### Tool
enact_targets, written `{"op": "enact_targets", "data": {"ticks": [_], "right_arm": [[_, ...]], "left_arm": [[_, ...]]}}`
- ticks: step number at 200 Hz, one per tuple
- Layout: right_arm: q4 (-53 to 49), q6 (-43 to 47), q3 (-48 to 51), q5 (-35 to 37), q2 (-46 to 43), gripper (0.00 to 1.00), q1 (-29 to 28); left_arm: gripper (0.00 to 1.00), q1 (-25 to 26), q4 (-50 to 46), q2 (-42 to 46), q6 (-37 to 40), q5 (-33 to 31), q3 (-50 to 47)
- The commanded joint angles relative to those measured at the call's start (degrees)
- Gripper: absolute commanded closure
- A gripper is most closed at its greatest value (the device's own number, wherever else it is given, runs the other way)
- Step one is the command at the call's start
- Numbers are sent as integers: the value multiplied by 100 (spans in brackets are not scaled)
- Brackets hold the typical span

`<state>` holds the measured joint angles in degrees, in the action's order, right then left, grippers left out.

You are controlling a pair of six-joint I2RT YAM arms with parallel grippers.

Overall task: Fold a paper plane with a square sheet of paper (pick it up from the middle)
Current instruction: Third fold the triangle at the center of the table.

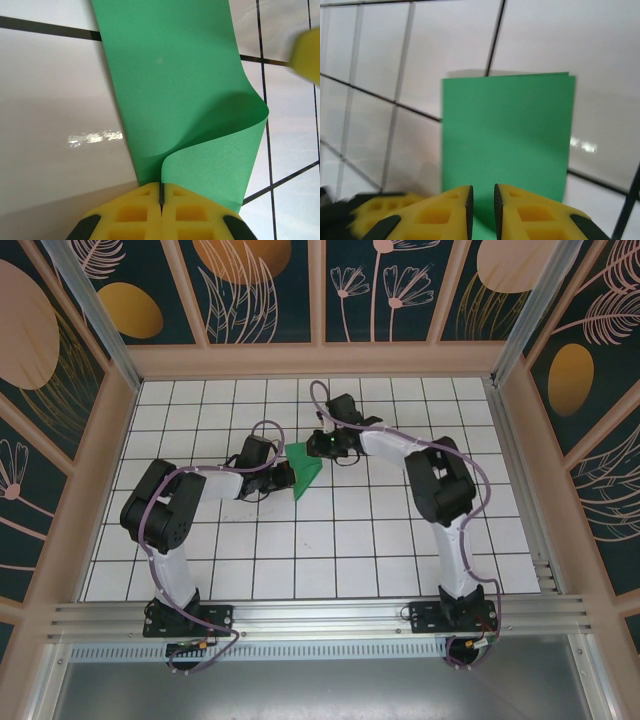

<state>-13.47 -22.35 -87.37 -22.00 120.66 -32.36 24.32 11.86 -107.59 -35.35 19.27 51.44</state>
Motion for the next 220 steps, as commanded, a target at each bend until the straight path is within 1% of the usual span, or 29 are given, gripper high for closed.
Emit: {"op": "enact_targets", "data": {"ticks": [1, 19, 51, 85, 195, 220], "right_arm": [[708, -348, 786, -299, -773, 79, -118], [1015, -534, 1383, -373, -1062, 81, -332], [1434, -906, 1975, -446, -1141, 91, -735], [2107, -1306, 2479, -516, -1131, 95, -842], [2139, -1336, 2243, -787, -587, 96, -945], [2146, -1309, 2214, -824, -585, 96, -947]], "left_arm": [[96, -32, -181, -209, 72, -54, 40], [96, -32, -173, -227, 62, -47, 33], [96, -32, -132, -227, 48, -28, 7], [96, -30, -107, -236, 37, -28, -18], [96, -32, -97, -248, 20, 7, -13], [96, -32, -105, -245, 15, 13, -21]]}}
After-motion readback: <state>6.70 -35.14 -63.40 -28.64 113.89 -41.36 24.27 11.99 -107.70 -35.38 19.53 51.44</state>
